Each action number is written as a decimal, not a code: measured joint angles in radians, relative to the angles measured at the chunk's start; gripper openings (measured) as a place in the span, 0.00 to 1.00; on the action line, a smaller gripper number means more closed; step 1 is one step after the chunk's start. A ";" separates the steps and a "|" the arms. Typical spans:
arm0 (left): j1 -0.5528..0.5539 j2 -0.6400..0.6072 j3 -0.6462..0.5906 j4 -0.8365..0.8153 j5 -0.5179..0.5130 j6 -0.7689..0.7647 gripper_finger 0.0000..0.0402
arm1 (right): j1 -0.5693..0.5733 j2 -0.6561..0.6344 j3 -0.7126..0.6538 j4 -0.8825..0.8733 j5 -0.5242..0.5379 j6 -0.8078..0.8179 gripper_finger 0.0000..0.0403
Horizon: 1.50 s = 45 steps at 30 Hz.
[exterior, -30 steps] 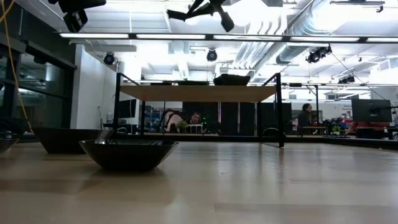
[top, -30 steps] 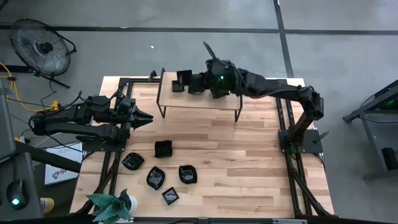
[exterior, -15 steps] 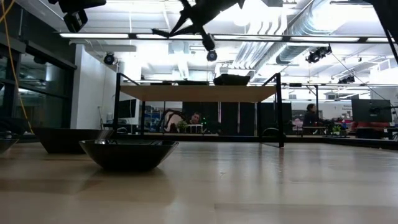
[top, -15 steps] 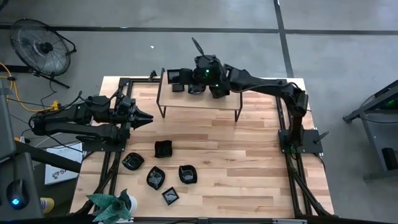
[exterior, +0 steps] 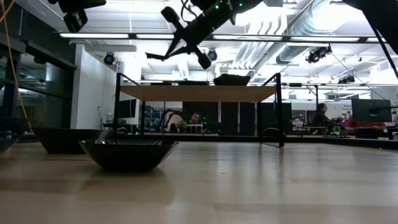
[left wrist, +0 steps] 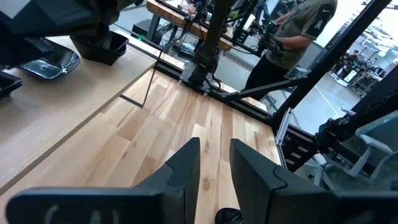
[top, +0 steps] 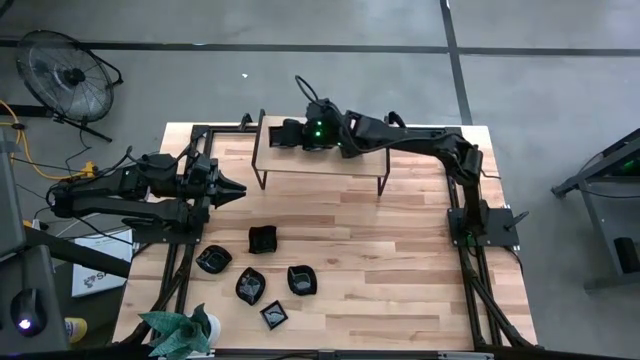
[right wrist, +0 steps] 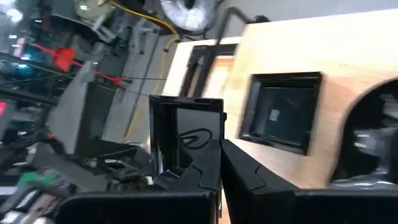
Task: Pick & Place Mini shaped plates
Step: Stack the square-shaped plate on the square-shaped plate
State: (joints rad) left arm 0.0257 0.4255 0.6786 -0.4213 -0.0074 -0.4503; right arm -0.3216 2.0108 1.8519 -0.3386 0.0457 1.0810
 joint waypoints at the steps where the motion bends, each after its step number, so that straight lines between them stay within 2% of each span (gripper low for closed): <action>1: 0.000 0.000 0.000 0.000 0.000 0.000 0.21 | -0.003 0.002 0.000 -0.009 0.006 0.000 0.00; 12: 0.000 0.000 0.000 0.000 0.000 0.000 0.21 | -0.046 0.027 -0.002 -0.016 0.028 0.017 0.00; 23: 0.000 0.000 0.000 0.000 0.000 0.000 0.21 | -0.038 0.034 -0.001 -0.015 0.052 0.043 0.00; 33: 0.000 0.000 0.000 -0.001 0.000 0.000 0.21 | -0.025 0.035 -0.002 0.007 0.038 0.065 0.00; 36: 0.000 0.000 0.000 -0.001 0.000 0.000 0.21 | -0.025 0.046 -0.001 0.013 0.007 0.083 0.00; 45: 0.000 0.000 0.000 -0.010 0.000 -0.004 0.21 | -0.018 0.056 0.000 0.020 0.047 0.097 0.00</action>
State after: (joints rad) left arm 0.0257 0.4259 0.6785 -0.4315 -0.0074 -0.4540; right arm -0.3397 2.0666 1.8515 -0.3185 0.0930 1.1783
